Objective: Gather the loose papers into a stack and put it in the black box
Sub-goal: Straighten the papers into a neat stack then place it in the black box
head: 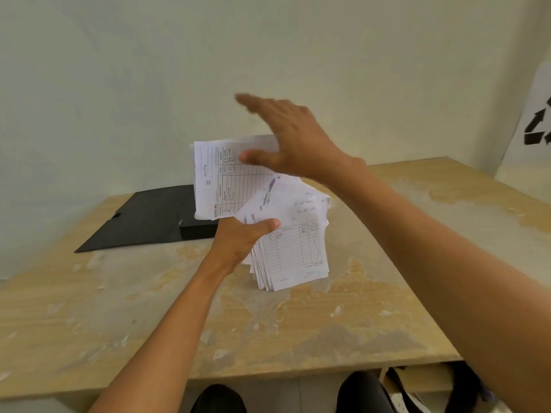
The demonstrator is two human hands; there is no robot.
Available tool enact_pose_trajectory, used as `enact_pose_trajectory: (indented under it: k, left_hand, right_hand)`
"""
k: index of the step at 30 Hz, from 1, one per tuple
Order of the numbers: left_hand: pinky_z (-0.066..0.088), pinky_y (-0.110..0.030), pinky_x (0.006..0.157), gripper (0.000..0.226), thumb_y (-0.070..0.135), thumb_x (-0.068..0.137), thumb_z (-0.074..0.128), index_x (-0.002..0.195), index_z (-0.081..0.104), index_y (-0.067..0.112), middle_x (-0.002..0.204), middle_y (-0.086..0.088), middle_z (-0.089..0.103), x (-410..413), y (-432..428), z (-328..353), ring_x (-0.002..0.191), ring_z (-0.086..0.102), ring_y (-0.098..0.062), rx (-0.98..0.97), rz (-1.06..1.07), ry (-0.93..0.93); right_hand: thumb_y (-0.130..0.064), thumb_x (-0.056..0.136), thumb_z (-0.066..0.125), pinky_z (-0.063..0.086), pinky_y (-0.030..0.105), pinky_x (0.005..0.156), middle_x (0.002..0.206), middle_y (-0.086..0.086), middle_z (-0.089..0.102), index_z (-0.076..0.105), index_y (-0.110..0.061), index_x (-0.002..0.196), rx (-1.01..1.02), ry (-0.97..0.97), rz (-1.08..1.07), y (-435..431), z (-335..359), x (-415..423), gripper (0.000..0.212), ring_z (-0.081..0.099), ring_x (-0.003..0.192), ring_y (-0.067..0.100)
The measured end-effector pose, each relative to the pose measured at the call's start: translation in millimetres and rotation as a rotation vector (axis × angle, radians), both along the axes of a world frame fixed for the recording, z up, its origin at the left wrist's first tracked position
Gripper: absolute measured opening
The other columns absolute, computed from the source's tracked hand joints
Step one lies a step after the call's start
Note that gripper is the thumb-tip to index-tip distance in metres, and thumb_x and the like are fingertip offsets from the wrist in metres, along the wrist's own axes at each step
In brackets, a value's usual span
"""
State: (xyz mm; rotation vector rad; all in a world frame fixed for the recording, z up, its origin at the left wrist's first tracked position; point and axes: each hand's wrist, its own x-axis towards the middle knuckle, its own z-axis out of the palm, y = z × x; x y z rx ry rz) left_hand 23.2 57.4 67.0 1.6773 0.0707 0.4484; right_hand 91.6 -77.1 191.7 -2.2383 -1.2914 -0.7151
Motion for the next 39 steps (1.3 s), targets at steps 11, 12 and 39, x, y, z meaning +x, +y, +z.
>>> enact_pose_trajectory:
  k: [11, 12, 39]
  left_hand:
    - [0.059, -0.031, 0.075, 0.04, -0.005, 0.074, 0.074, 0.104, 0.063, 0.019, 0.093, 0.004, 0.075, -5.3, -4.2, -3.0, 0.093, 0.071, -0.015, -0.016, -0.106, -0.078]
    - [0.058, -0.031, 0.074, 0.04, -0.005, 0.074, 0.074, 0.104, 0.064, 0.019, 0.093, 0.003, 0.075, -5.1, -4.7, -3.2, 0.093, 0.071, -0.016, -0.025, -0.108, -0.081]
    - [0.058, -0.036, 0.08, 0.043, 0.004, 0.074, 0.075, 0.11, 0.064, 0.026, 0.105, -0.002, 0.073, -6.4, -5.8, -16.6, 0.1, 0.069, -0.019, -0.063, -0.127, -0.045]
  right_hand:
    - [-0.015, 0.085, 0.062, 0.033, 0.024, 0.057, 0.064, -0.01, 0.046, 0.047, -0.023, 0.07, 0.35, 0.47, 0.101, -11.3, -31.2, 22.3, 0.022, 0.04, 0.059, 0.007]
    - [-0.016, 0.084, 0.062, 0.034, 0.025, 0.057, 0.063, -0.009, 0.046, 0.047, -0.022, 0.069, 0.433, 0.506, 0.114, -15.3, -34.1, 25.1, 0.022, 0.04, 0.058, 0.008]
    - [-0.094, 0.057, 0.032, 0.044, 0.015, 0.067, 0.104, -0.012, 0.049, 0.047, -0.029, 0.104, 0.726, 0.957, 0.149, -44.9, -150.8, 9.1, 0.082, 0.051, 0.083, -0.003]
